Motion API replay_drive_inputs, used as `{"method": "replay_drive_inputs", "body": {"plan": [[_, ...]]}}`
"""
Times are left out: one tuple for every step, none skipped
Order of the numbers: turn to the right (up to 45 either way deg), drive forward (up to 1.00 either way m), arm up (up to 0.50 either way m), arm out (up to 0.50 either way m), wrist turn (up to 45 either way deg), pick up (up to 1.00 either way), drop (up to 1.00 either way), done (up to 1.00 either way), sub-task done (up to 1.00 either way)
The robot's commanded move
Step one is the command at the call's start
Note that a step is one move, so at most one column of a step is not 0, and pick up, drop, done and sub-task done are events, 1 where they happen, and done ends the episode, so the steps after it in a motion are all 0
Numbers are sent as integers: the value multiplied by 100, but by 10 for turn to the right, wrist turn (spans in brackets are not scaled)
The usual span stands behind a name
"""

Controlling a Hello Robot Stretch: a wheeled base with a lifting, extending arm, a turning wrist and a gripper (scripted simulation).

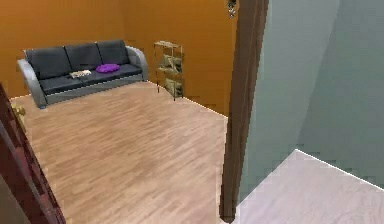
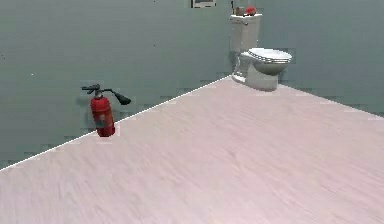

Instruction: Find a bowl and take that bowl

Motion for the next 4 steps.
{"method": "replay_drive_inputs", "body": {"plan": [[0, 20, 0, 0, 0, 0, 0, 0, 0], [450, 0, 0, 0, 0, 0, 0, 0, 0], [240, 0, 0, 0, 0, 0, 0, 0, 0], [0, 35, 0, 0, 0, 0, 0, 0, 0]]}}
